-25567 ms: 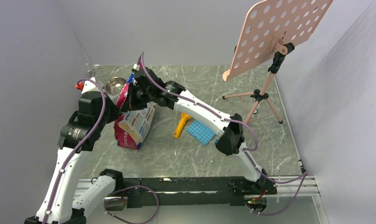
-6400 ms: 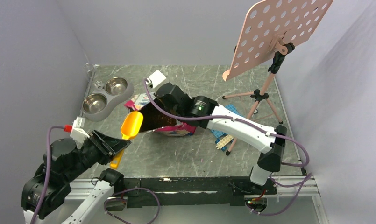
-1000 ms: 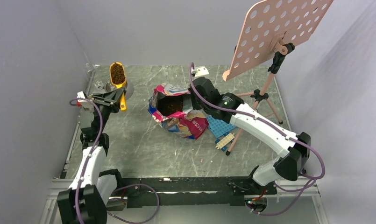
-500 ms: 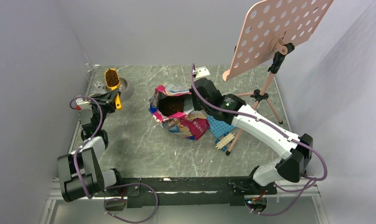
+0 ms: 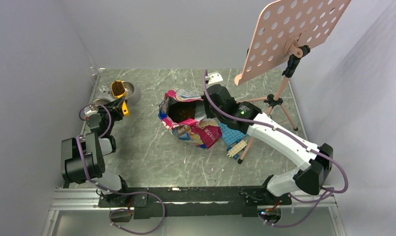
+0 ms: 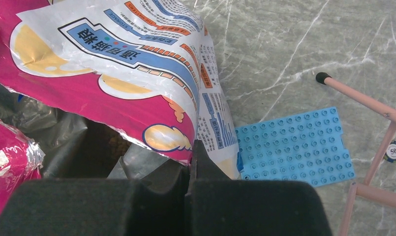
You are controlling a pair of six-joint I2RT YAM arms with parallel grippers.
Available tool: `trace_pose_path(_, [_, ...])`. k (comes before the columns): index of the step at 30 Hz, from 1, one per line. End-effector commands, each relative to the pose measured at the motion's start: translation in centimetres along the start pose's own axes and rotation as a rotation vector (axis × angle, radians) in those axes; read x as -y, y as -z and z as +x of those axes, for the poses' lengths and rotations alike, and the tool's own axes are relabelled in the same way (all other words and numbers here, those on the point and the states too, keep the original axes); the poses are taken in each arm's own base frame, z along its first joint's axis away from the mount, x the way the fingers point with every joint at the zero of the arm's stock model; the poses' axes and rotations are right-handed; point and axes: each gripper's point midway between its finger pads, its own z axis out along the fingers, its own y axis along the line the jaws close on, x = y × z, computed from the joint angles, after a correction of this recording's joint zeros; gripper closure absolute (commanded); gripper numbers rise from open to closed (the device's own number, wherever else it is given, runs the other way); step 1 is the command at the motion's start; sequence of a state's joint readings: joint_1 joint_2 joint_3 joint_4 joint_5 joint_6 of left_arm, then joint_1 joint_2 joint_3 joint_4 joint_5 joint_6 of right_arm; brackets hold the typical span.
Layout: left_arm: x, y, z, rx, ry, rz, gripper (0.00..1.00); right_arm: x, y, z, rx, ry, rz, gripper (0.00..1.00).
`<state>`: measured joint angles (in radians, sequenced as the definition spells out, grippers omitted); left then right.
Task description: Serve the pet food
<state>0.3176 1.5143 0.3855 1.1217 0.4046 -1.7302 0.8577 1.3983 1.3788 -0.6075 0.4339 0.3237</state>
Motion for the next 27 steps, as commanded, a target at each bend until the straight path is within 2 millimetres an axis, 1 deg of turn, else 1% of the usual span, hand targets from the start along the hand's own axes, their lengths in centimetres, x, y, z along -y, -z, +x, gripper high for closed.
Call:
trace_pose_path(1, [3.8,-1.1,-0.5,0.005,-0.035,0.142,1.0,1.2,2.0,-1.9,0.071,-0.017,0.008,1.0])
trace_pose_path(3, [2.8,-1.6,-0.9,0.011,-0.015,0.112,1.0,1.4,2.2,-2.0,0.077,-0.018,0.018,1.0])
trace_pose_path(7, [1.5,-2.6,-1.3,0.003,0.009,0.063,1.0,1.7,2.2,-1.7,0.073,-0.017,0.028,1.0])
trace_pose_path(10, [0.3,-3.0,-1.5,0.01,0.032,0.008,1.0,1.6,2.2,-1.4,0.062,-0.021,0.02,1.0])
trace_pose_path(17, [-0.8,-3.8,-1.3,0.008,0.072,-0.056,1.0,1.6,2.4,-1.1,0.059,-0.01,0.014,1.0])
trace_pose_path(23, [-2.0,-4.3,-1.3,0.02,0.11,-0.173,1.0,1.6,2.5,-1.3,0.067,-0.011,0.012,1.0])
trace_pose_path(27, [-2.0,-4.4,-1.5,0.039,0.133,-0.206,1.0,1.8,2.6,-1.4,0.073,-0.014,0.016,1.0])
